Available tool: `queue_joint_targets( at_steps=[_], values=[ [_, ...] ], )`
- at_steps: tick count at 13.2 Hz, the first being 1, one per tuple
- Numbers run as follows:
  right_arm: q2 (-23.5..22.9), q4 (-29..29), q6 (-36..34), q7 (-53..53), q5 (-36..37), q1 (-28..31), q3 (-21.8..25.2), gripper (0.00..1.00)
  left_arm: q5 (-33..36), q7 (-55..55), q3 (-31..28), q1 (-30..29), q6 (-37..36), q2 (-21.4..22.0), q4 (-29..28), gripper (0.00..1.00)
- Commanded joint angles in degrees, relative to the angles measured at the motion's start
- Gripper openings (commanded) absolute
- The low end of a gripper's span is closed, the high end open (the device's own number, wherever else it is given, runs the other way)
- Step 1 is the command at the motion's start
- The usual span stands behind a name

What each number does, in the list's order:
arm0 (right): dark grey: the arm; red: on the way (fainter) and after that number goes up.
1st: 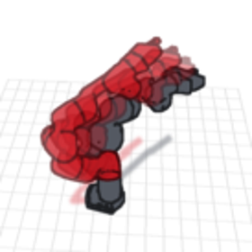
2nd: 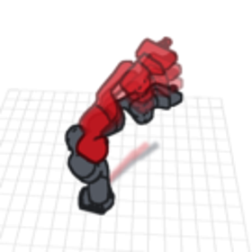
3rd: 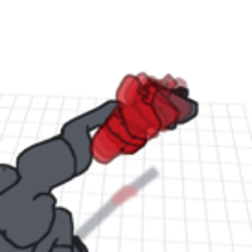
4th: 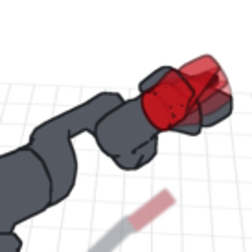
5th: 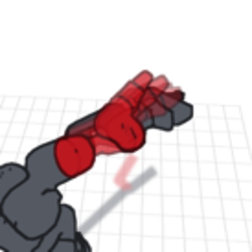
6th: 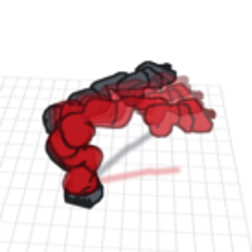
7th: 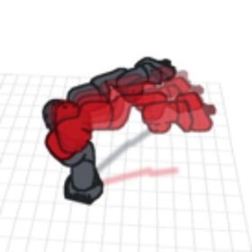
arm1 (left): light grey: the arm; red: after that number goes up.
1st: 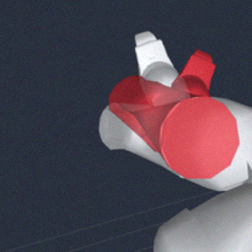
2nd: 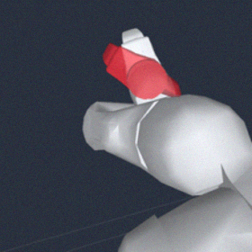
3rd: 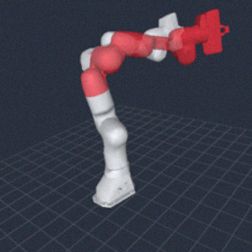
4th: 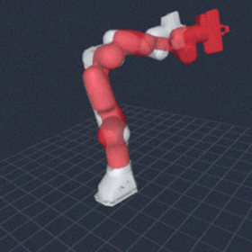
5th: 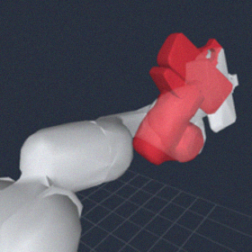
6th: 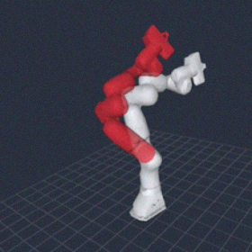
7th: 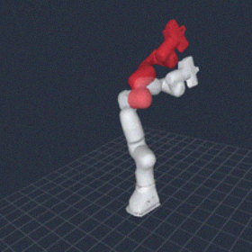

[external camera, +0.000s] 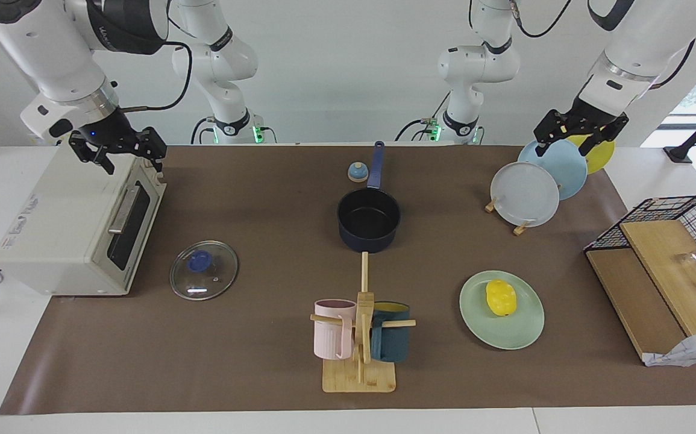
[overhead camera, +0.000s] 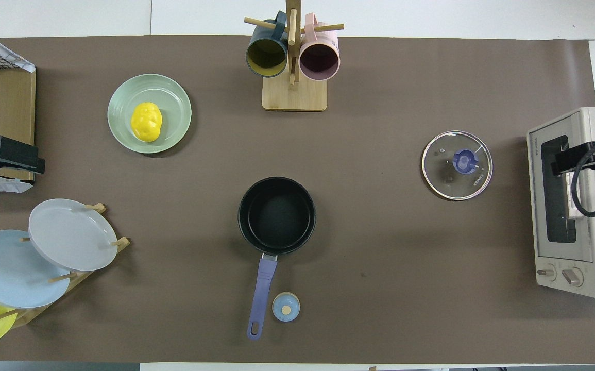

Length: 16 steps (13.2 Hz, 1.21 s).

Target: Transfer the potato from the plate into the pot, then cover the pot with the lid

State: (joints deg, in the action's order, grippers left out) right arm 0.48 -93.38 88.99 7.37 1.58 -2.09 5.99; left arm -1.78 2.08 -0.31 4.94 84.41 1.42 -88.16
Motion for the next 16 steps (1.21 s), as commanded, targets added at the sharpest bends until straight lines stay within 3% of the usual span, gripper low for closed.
queue_joint_targets(
  at_steps=[1,11,15,16],
  values=[
    [1.1,-1.1,0.4,1.6,-0.2,0.7,-0.3,1.00,0.7,-2.2,-0.1,0.9,0.8,1.9,-3.0,1.00],
    [1.1,-1.2,0.4,1.6,-0.2,0.7,-0.3,1.00,0.5,0.4,0.0,0.9,11.6,1.4,-6.5,1.00],
    [1.1,-1.2,0.4,1.6,-0.3,0.6,-0.3,1.00,-0.1,0.0,0.0,0.9,15.6,-8.6,-3.2,1.00],
    [1.1,-1.2,0.4,1.6,-0.2,0.7,-0.3,1.00,-1.1,-0.1,0.1,0.9,16.4,-12.9,-1.3,1.00]
  ],
)
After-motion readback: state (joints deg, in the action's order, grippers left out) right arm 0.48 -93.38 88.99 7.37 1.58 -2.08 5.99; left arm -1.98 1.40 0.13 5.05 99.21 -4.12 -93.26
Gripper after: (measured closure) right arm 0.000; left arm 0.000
